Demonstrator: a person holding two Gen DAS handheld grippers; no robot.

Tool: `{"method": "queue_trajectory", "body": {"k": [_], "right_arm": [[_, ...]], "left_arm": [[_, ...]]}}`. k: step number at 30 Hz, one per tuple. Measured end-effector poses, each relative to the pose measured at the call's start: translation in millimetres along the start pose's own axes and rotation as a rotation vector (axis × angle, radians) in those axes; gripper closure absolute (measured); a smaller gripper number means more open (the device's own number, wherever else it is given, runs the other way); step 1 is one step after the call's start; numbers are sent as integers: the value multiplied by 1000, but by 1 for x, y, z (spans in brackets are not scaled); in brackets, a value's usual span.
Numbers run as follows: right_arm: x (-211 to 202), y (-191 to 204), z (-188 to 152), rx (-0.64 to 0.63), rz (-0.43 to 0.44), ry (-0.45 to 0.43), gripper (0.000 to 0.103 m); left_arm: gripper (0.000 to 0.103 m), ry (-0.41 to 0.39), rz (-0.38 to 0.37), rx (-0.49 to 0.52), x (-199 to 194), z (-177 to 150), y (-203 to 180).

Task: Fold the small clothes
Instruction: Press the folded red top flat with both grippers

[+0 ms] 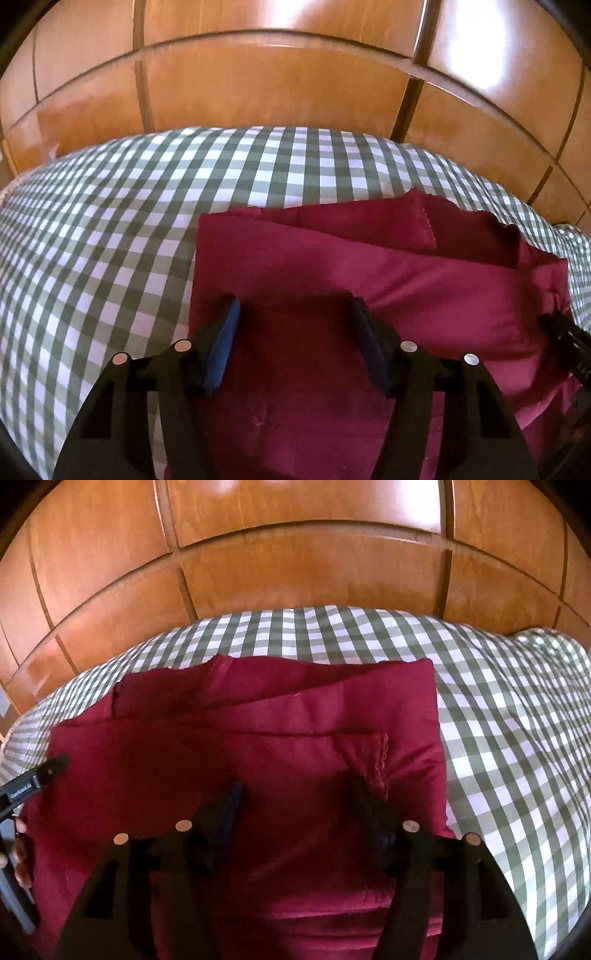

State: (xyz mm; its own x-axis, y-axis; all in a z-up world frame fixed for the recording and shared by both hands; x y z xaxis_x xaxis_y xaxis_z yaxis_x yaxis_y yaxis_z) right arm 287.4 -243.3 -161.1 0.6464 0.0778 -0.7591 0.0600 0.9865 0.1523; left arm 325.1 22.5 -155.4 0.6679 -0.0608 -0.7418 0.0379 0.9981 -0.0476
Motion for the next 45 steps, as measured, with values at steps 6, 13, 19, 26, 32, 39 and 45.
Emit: {"method": "queue_trajectory", "body": {"k": [6,13,19,26,32,39,45], "right_arm": [[-9,7,3,-16,-8,5,30],[-46,31,-25,-70,-1,0,10],[-38,29,-38,-85,-36,22,7],[-62,27,-49,-31,-17,14,3],[-71,15,-80,2,-30,70,3],[-89,13,-110,-19,-14,97,3],[-101,12,-131,-14,2,97,2]], "left_arm": [[41,-38,22,-49,-46,-14,0],[37,5,66,44,-56,-57,-12],[37,-16,56,40,-75,-59,-13],[30,-110,40,13,-131,-65,-6],[30,-122,26,15,-156,-84,-3],[30,-107,22,22,-170,-112,-1],[30,-77,26,40,-173,-135,0]]}}
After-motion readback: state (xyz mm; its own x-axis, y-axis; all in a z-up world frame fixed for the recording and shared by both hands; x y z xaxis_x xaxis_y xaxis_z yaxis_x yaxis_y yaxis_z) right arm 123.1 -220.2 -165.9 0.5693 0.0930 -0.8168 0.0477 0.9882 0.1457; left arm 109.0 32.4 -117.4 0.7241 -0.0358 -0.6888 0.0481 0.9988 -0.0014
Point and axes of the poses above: each gripper's, at about its wrist camera, not at the fingertips, and x roughly the way its jaws point, y to its left, z to its top, the point moved 8 cm from there along x, roughly the way its jaws point, and after that the axes turned 4 degrees about x, right-handed, at the moved point
